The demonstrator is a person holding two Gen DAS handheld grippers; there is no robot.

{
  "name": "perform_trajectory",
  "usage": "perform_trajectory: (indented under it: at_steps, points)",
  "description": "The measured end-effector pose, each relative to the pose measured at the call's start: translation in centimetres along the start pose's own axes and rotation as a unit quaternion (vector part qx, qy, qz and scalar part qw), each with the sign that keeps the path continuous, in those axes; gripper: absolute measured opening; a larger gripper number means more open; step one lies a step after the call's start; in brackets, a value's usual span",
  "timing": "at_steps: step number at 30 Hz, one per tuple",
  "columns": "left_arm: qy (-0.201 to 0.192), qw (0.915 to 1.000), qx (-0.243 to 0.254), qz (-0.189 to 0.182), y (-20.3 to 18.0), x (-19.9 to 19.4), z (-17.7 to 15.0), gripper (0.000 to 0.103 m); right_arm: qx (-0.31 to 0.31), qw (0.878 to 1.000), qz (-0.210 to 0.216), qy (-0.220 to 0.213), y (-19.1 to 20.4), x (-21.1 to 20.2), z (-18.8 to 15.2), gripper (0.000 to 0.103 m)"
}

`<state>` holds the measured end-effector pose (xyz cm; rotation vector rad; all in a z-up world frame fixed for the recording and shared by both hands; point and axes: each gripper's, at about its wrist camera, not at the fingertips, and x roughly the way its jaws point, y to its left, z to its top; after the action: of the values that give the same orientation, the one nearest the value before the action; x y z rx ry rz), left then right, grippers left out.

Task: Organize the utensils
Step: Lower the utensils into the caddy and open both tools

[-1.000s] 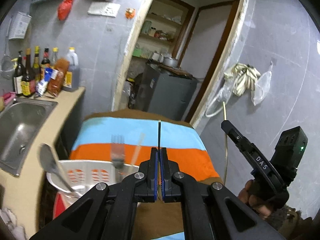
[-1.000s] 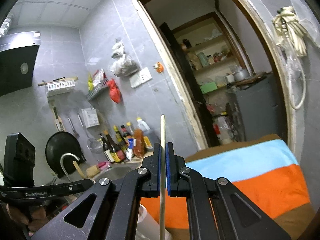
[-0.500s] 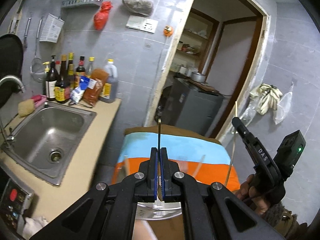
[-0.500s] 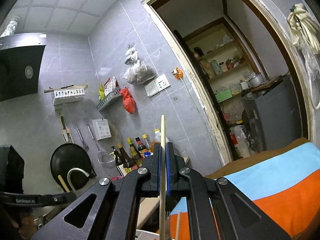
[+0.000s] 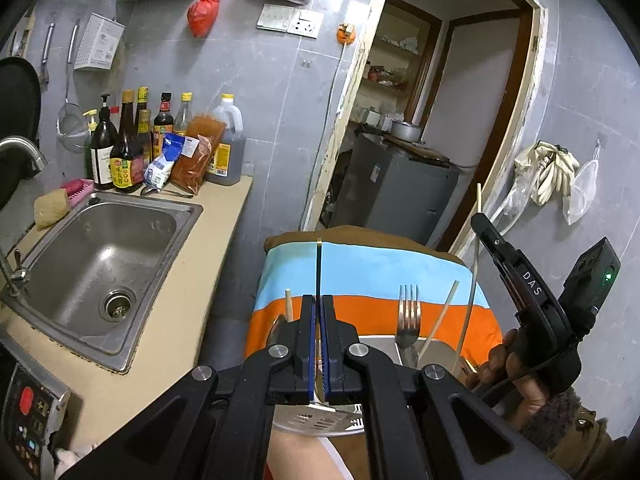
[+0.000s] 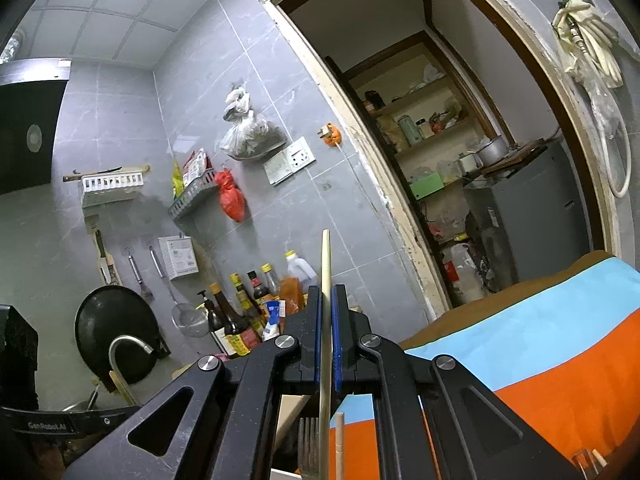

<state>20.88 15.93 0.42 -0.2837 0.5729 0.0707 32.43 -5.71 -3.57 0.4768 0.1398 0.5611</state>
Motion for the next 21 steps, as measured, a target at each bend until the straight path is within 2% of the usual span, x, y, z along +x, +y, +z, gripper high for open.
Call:
perform_trajectory:
  at_steps: [11,18,20,21]
  points:
    - [0.02,0.9994,0.026,-0.004,-0.6,2.3,-0.9,0.003,-0.045,0.998,-0.029,0.015,0.7,0.1,-1.4,0.004]
    - [0.042,0.9988,0.01,-0.021,-0.6,3.5,-1.3,0.003,-0.059,0.996,-0.031,0.054,0.4,-0.7,-1.6,0.005]
    - [0.048,0.9986,0.008,-0.022,-0.5,3.8,-1.4,0.003,-0.066,0.995,-0.033,0.066,0.3,-1.1,-1.7,0.009]
    - [0.05,0.9985,0.009,-0.021,-0.6,3.9,-1.5,0.004,-0.066,0.995,-0.034,0.071,0.2,-1.3,-1.7,0.016]
